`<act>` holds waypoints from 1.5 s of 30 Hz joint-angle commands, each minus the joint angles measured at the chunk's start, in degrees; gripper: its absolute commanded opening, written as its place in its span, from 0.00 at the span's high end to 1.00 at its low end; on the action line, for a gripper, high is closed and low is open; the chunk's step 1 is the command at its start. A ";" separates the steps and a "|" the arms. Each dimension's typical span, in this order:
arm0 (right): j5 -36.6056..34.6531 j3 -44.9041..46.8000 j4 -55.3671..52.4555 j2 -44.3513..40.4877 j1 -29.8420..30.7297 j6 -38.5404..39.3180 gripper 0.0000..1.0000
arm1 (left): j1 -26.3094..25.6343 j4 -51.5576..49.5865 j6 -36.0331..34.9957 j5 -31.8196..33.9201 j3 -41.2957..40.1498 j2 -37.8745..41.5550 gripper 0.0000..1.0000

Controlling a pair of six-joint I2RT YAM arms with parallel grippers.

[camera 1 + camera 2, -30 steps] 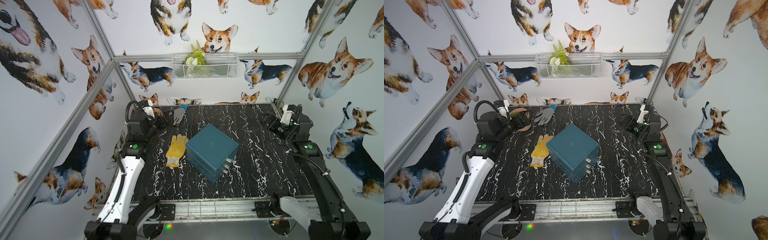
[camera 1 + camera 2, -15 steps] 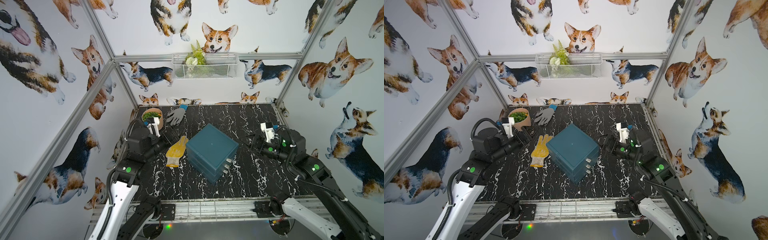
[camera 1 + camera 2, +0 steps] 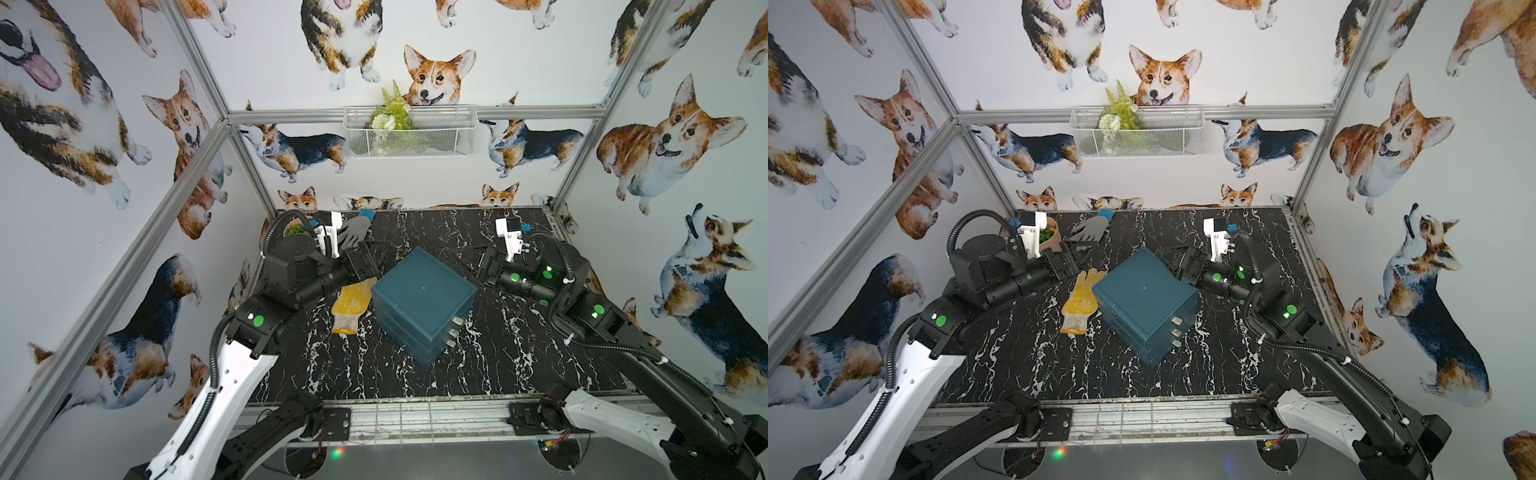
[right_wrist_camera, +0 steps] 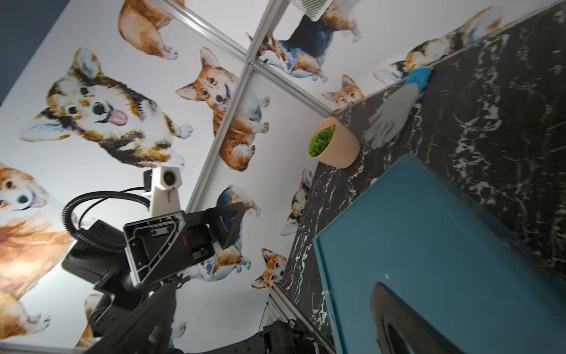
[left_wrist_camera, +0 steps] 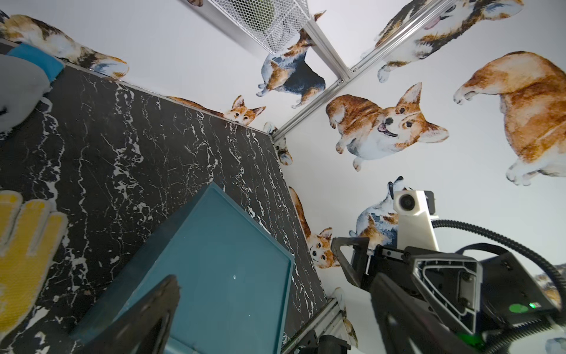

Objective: Take the sponge out of the drawer
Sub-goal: Adjust the storage box at the center of the board.

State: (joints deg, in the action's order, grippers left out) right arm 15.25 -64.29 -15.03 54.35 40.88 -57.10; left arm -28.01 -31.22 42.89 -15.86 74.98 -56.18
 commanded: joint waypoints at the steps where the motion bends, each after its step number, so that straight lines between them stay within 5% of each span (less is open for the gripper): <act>1: -15.57 -7.69 -26.44 1.80 0.16 3.61 0.06 | 0.86 -8.65 -7.75 -1.30 3.83 -4.97 0.00; 8: -16.14 -4.63 -38.49 -1.96 0.16 0.21 0.12 | 0.85 -13.50 -19.21 -2.66 4.86 -10.20 0.00; 21: -8.28 6.19 -27.42 1.10 0.16 1.18 0.12 | 1.63 -8.22 -23.13 -10.39 -0.49 -13.99 0.00; 33: -2.51 -1.76 -17.61 16.79 0.08 7.38 0.11 | 3.09 -7.72 -22.12 -11.38 -3.13 -13.01 0.00; 45: 2.90 -21.69 -15.32 35.95 -1.15 15.71 0.12 | 6.21 -7.00 -20.66 -9.02 -4.96 -12.20 0.00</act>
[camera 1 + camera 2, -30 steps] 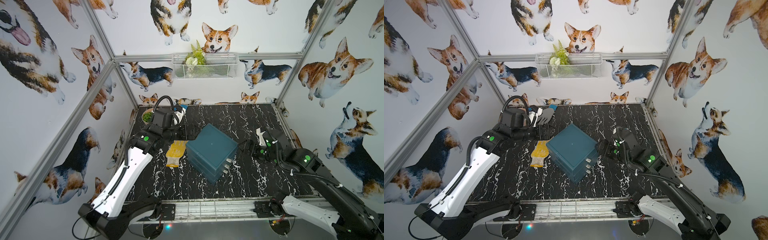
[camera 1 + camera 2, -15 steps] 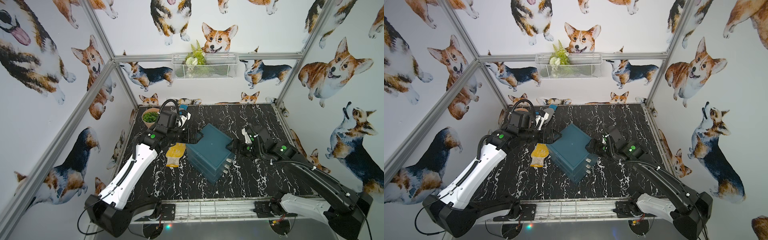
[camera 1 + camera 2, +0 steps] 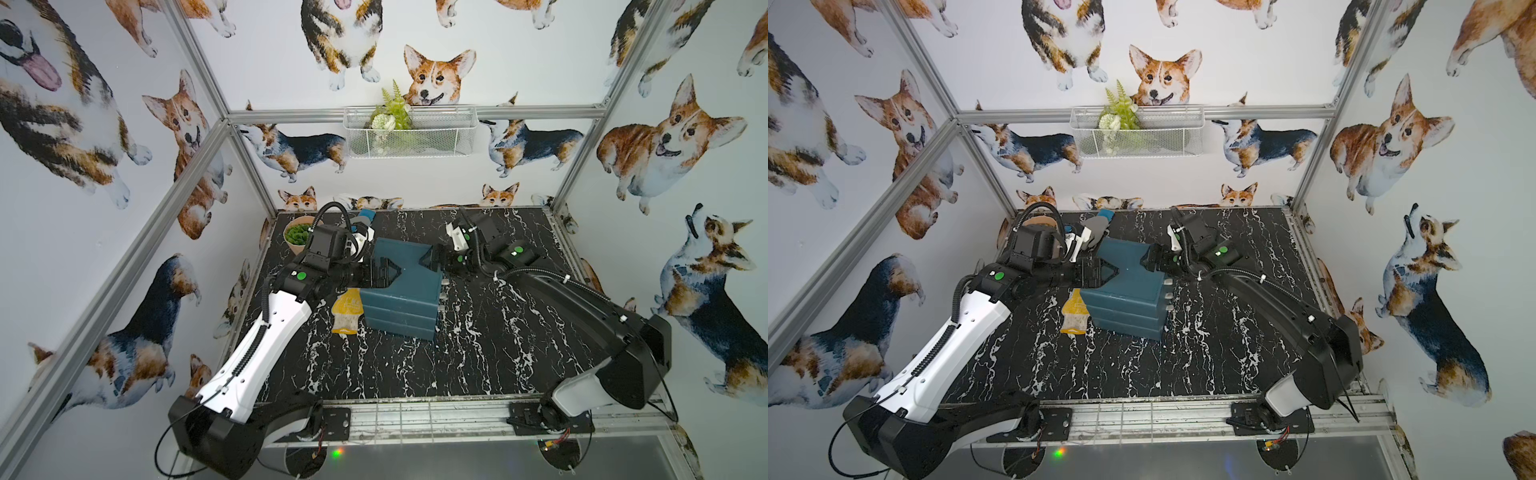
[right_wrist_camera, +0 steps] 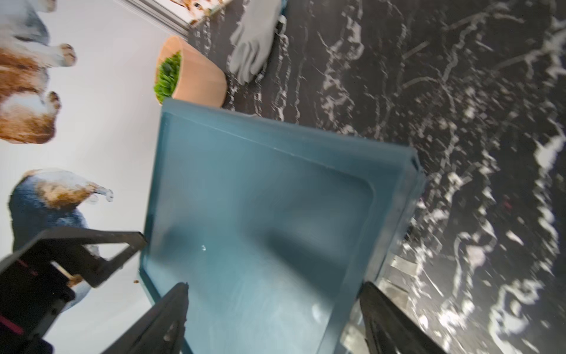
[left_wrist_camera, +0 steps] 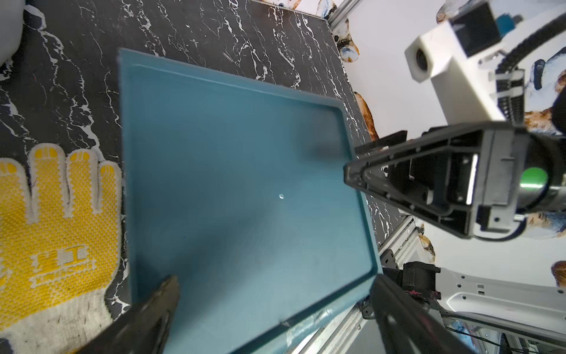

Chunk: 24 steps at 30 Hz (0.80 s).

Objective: Take the sponge out of the drawer
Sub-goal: Adjust the storage box at the center of the board.

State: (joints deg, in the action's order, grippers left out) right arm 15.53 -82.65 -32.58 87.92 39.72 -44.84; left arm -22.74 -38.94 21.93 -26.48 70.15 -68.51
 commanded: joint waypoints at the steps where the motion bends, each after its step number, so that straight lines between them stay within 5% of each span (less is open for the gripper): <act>1: 2.65 -3.94 2.15 3.00 -0.15 3.82 0.12 | 1.54 0.71 0.29 2.12 -0.06 0.04 0.00; 14: 2.30 -0.08 2.52 0.40 -4.46 5.07 0.13 | 5.42 -1.88 -1.18 5.83 2.47 -2.46 0.00; 24: 5.79 5.90 4.59 -2.80 -9.12 2.58 0.19 | 5.48 1.70 0.11 1.34 3.86 -7.60 0.00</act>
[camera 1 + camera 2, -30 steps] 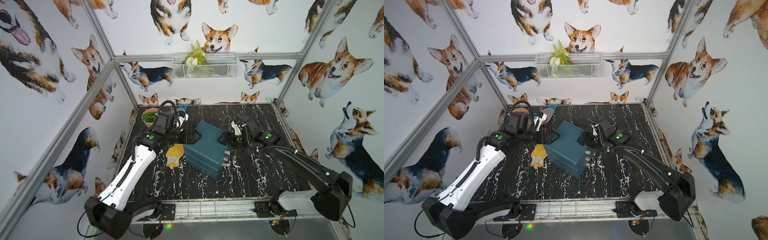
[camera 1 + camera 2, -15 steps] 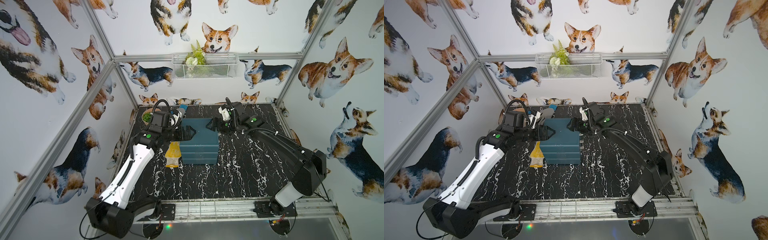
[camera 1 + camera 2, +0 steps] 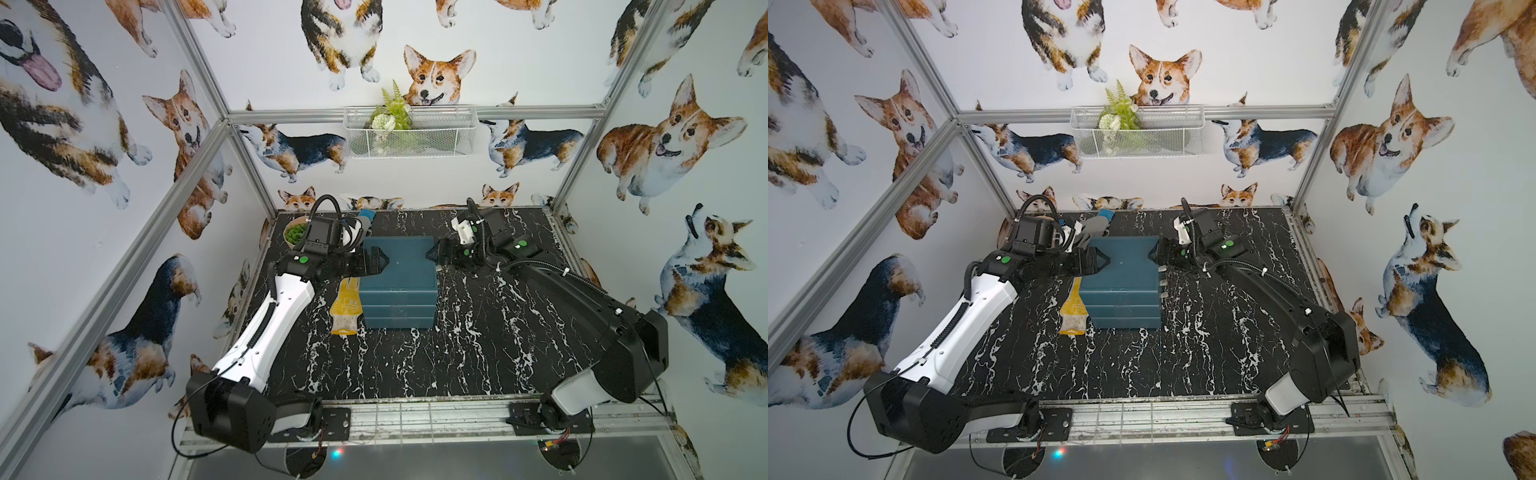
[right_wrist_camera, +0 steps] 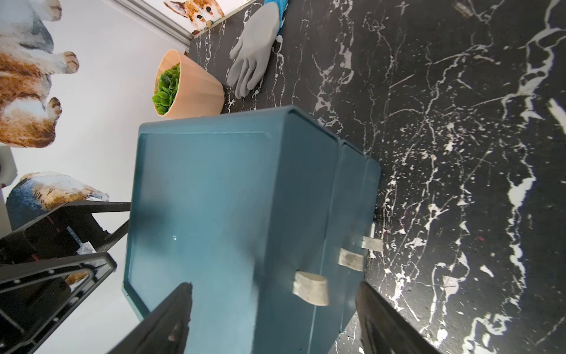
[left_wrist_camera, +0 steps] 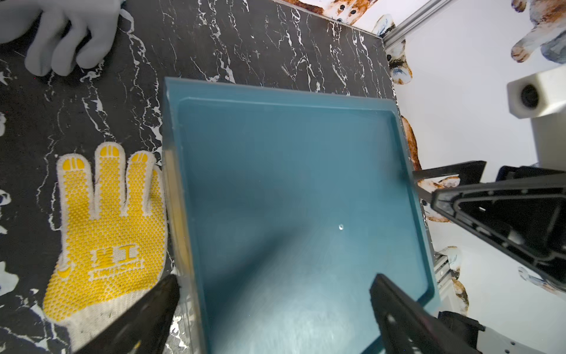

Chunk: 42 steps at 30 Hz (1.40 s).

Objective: Take the sponge out of the drawer
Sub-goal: Adjust the storage box at the center of the board.

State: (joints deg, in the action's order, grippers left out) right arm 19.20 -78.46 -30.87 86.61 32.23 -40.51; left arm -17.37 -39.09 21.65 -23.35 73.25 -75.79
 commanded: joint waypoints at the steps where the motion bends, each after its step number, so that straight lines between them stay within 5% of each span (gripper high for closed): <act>1: 3.47 3.44 4.75 -2.84 -2.80 -2.45 0.19 | 0.05 2.13 0.33 -1.86 0.84 -0.32 0.00; 7: 12.40 13.94 13.80 -9.35 -9.29 -6.99 0.23 | 0.12 -0.81 -2.80 1.46 3.48 0.51 0.00; 15: 21.29 19.15 25.25 -6.84 -9.68 -11.06 0.32 | -2.34 -10.07 -6.57 5.49 15.34 -1.77 0.00; 24: 25.05 21.36 33.71 -2.99 -9.71 -12.89 0.41 | -19.40 -25.33 -5.66 23.31 28.40 -12.56 0.00; 42: 29.40 24.68 45.63 2.04 -9.07 -17.87 0.63 | -23.36 -27.00 -0.12 26.78 26.42 -15.79 0.00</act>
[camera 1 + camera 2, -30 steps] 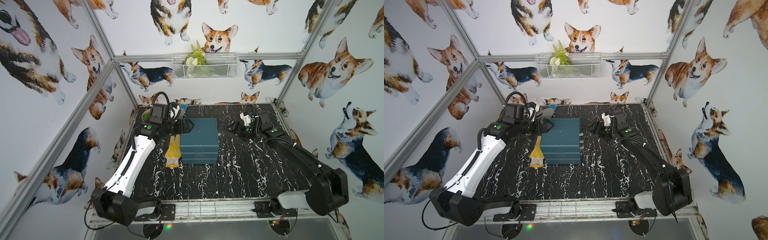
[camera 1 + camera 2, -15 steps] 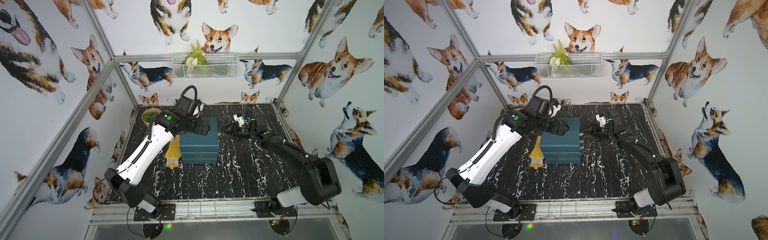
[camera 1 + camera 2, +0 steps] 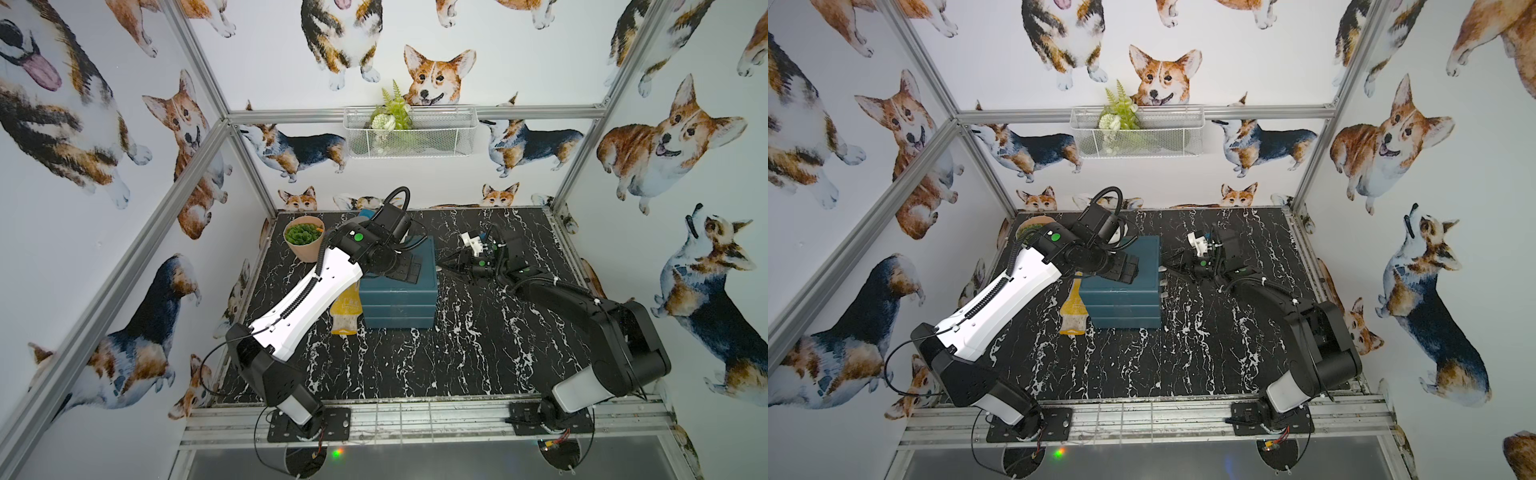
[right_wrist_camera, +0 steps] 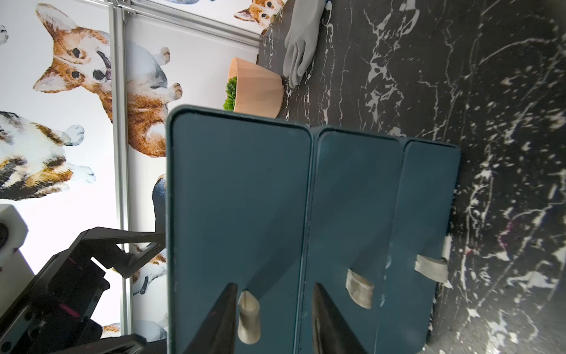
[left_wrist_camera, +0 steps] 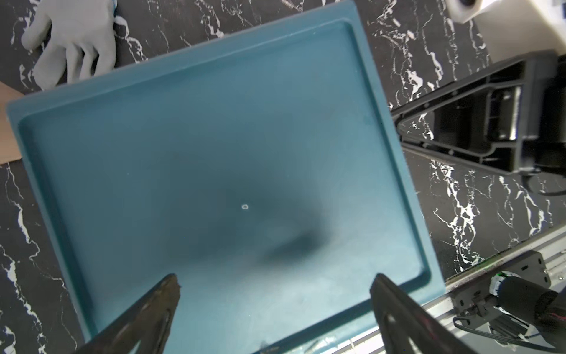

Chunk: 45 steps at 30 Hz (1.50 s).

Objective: Take the sponge out of the drawer
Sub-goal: Adjust the storage box at the center of the board, then open the drawer in the storage box.

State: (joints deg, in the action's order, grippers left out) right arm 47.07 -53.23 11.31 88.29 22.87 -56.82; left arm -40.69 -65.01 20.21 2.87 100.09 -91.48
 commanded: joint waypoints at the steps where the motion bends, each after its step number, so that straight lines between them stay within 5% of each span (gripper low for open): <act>1: 1.76 -0.56 3.41 0.47 0.39 -1.59 0.65 | -0.07 -1.16 1.40 0.55 -0.56 -0.18 0.00; 7: 2.50 -0.23 3.31 0.93 0.78 -1.20 0.80 | -0.10 -0.73 1.85 0.64 -0.77 -0.36 0.00; 11: 2.09 0.06 2.45 0.31 0.78 -0.63 1.00 | -0.18 -0.46 1.96 0.56 -0.91 -0.71 0.00; 19: -1.56 -0.81 -5.74 -3.21 -0.28 4.39 1.00 | -0.02 -0.29 1.68 0.64 -1.17 -1.41 0.00; 31: -5.85 2.41 -21.66 -13.34 -12.47 13.42 1.00 | -0.03 -0.20 0.80 0.66 -1.22 -1.72 0.00; 45: -5.69 1.78 -25.94 -14.81 -18.39 16.40 1.00 | 0.01 0.77 -0.37 -0.32 -1.49 -1.42 0.00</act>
State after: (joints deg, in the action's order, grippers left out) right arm 41.85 -50.48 -13.13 73.25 4.49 -41.91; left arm -40.64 -63.81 20.10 3.46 98.76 -92.92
